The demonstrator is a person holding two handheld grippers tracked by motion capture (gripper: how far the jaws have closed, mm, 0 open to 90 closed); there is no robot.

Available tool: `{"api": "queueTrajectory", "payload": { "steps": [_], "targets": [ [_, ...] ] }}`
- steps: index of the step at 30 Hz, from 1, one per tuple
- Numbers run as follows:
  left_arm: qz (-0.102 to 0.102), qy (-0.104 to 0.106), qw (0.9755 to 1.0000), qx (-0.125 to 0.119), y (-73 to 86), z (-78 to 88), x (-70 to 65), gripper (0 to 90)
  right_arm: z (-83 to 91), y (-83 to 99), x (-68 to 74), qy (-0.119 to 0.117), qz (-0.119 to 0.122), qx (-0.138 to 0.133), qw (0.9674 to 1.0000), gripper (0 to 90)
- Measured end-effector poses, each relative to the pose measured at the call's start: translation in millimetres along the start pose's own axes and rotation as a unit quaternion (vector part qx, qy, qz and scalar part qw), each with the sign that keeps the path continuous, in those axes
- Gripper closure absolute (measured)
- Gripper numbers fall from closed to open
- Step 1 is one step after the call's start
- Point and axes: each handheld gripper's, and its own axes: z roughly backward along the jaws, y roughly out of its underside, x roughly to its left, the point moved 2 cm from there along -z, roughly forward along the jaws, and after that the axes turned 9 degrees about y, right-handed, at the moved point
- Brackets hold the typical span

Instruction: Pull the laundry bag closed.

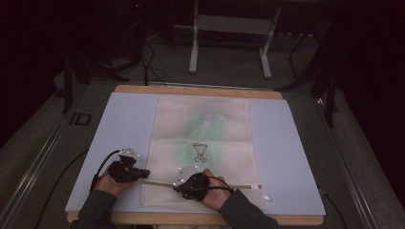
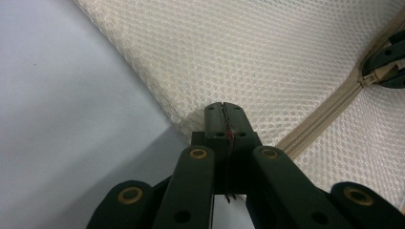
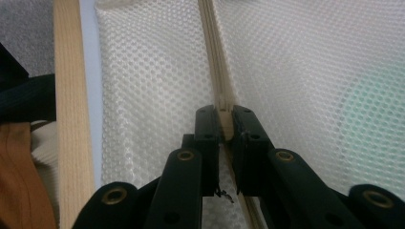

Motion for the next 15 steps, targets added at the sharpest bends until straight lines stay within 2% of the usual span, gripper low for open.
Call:
{"api": "queueTrajectory", "payload": {
  "steps": [10, 15],
  "targets": [
    [-0.001, 0.001, 1.0000, 0.001, 0.0, 0.1, 0.2, 90.0, 6.1, 6.3, -2.3, 0.004, 0.000, 0.006, 1.0000, 82.3],
    [0.001, 0.001, 1.0000, 0.000, 0.1, 0.1, 0.2, 90.0, 10.0, 11.2, -4.6, 0.003, -0.008, 0.006, 0.9999, 82.3]
  ]
}}
